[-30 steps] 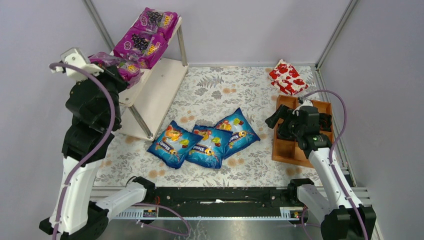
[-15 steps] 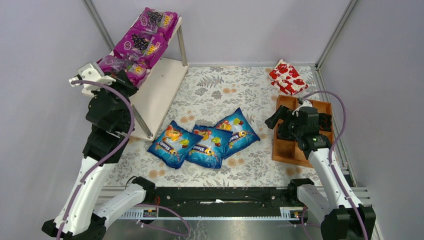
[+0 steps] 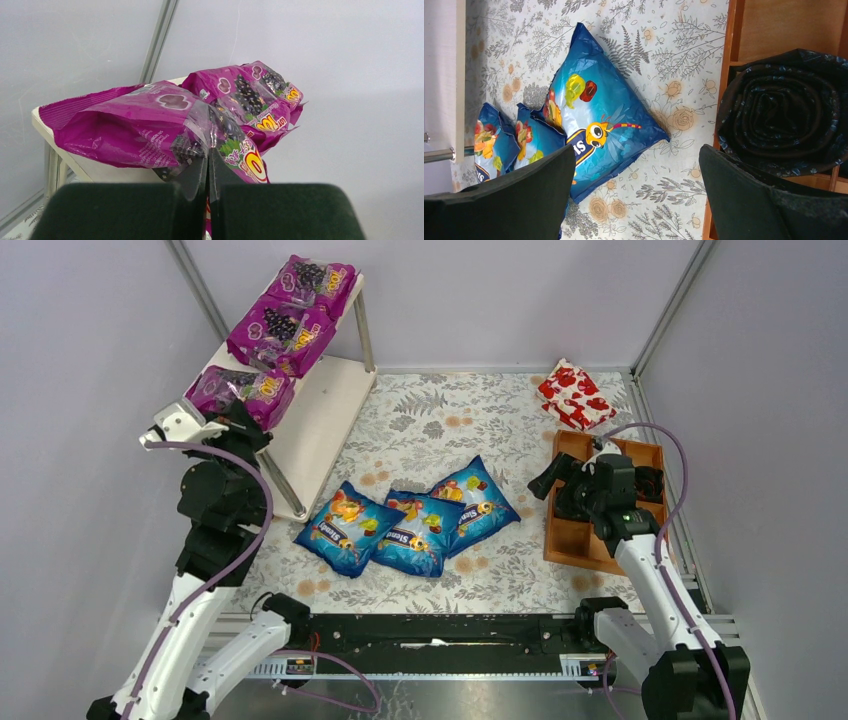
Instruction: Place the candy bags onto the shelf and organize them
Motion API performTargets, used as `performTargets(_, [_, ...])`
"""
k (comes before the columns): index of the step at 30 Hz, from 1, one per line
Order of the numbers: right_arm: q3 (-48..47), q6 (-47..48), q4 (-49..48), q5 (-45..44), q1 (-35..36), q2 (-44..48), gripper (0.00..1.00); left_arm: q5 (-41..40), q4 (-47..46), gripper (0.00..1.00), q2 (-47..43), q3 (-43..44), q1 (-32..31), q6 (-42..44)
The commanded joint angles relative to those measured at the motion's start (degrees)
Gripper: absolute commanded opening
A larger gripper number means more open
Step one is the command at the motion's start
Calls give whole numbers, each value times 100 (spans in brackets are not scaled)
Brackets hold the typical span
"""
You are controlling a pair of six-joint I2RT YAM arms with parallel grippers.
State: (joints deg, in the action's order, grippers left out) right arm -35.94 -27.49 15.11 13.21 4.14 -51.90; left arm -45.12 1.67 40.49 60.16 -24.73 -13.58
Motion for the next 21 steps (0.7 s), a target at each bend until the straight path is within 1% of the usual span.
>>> performTargets(1, [25,-41,-212,138,30,-10,100,-58,-848,0,-131,-327,60,419])
performTargets(7, [90,-41,-229,133,28,56,100,-162,-1599,0,-39,-624,198,871])
performTargets(11, [83,-38,-204,181,25,61,100,-165,-1405,0,239,-446,650,658])
performTargets(14, [90,-34,-180,173,26,120,100,414,-1106,0,384,-388,1145,352])
performTargets(17, [137,-45,-205,163,19,170,100,1069,-654,0,415,-334,1641,-165])
performTargets(21, [153,-71,-237,219,25,142,100,2220,-536,0,175,-425,1973,-390])
